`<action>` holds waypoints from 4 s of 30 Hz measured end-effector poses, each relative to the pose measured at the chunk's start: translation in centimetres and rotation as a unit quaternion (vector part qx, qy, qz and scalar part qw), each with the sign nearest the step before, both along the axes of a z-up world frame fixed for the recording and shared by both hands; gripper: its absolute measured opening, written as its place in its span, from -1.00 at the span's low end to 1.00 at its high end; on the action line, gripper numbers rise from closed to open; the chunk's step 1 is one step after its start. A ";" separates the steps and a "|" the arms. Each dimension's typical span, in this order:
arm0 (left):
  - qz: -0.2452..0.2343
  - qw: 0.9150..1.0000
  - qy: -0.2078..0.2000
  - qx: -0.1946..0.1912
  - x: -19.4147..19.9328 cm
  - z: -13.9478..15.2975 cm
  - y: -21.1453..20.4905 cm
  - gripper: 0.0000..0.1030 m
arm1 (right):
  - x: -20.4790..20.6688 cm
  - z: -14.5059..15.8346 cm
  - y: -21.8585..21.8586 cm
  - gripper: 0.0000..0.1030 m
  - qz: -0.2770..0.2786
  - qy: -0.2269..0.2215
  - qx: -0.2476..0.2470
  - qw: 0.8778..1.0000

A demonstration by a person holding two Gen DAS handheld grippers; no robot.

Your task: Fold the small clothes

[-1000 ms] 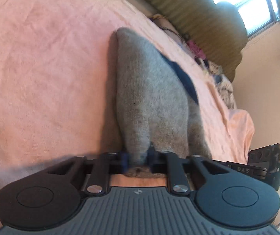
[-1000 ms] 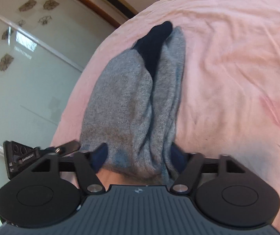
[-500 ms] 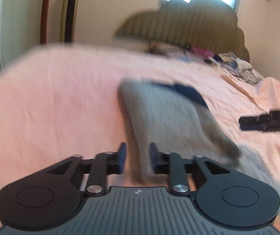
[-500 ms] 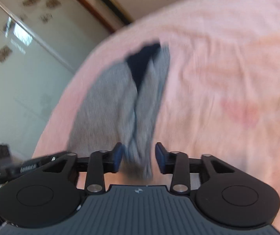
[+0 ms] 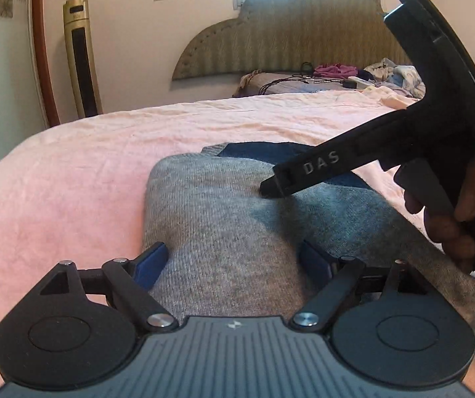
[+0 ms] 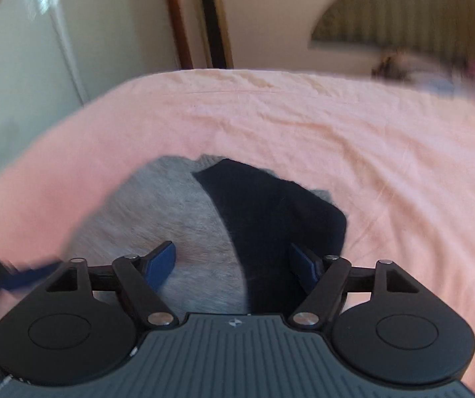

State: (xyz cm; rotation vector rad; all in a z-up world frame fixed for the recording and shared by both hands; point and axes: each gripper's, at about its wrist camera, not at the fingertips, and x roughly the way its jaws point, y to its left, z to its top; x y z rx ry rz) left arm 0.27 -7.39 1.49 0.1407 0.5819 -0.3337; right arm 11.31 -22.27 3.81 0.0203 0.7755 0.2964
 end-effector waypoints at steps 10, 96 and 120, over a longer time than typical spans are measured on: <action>0.005 0.999 0.024 -0.033 0.8 -0.2 0.4 0.82 | 0.6 -0.4 -1.4 0.63 -0.032 0.060 0.005 0.998; -0.111 0.994 -0.017 0.012 -7.3 2.3 3.3 0.23 | -8.0 3.6 -2.3 0.18 -0.004 0.052 0.130 0.990; -0.020 0.999 0.016 0.029 -10.5 0.8 4.0 0.33 | -19.9 3.7 -3.9 0.56 -0.036 0.020 0.115 0.993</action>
